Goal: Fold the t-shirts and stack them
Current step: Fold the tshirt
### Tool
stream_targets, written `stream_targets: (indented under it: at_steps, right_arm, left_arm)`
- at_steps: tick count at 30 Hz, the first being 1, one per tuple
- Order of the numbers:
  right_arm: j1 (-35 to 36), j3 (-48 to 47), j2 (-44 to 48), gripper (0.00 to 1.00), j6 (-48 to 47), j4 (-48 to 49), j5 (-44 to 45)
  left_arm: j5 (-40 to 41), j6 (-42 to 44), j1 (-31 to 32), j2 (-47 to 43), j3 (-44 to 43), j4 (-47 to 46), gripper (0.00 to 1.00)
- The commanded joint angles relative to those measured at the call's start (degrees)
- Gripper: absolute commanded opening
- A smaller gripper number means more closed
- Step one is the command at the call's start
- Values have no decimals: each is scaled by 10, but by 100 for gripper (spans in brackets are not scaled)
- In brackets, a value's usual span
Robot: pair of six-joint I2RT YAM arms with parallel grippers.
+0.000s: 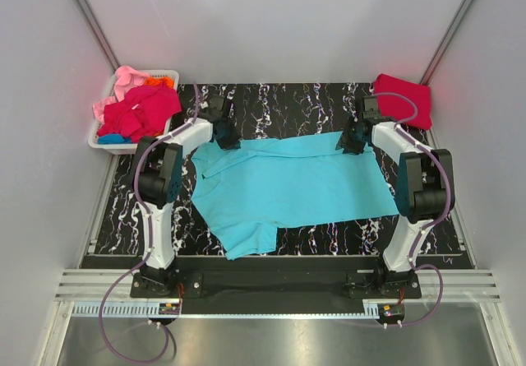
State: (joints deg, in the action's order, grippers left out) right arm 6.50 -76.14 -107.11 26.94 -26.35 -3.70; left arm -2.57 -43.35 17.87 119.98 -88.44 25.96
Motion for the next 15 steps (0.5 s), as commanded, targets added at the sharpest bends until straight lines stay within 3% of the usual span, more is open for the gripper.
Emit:
stream_targets:
  at_steps: [1,15]
  right_arm:
    - [4,3,12,38,9,13,12]
    - [25,5,24,37,22,9,18]
  left_arm:
    - [-9,4,5,-20,16,-12,0]
    - [42,-6,53,-167,158,-7,0]
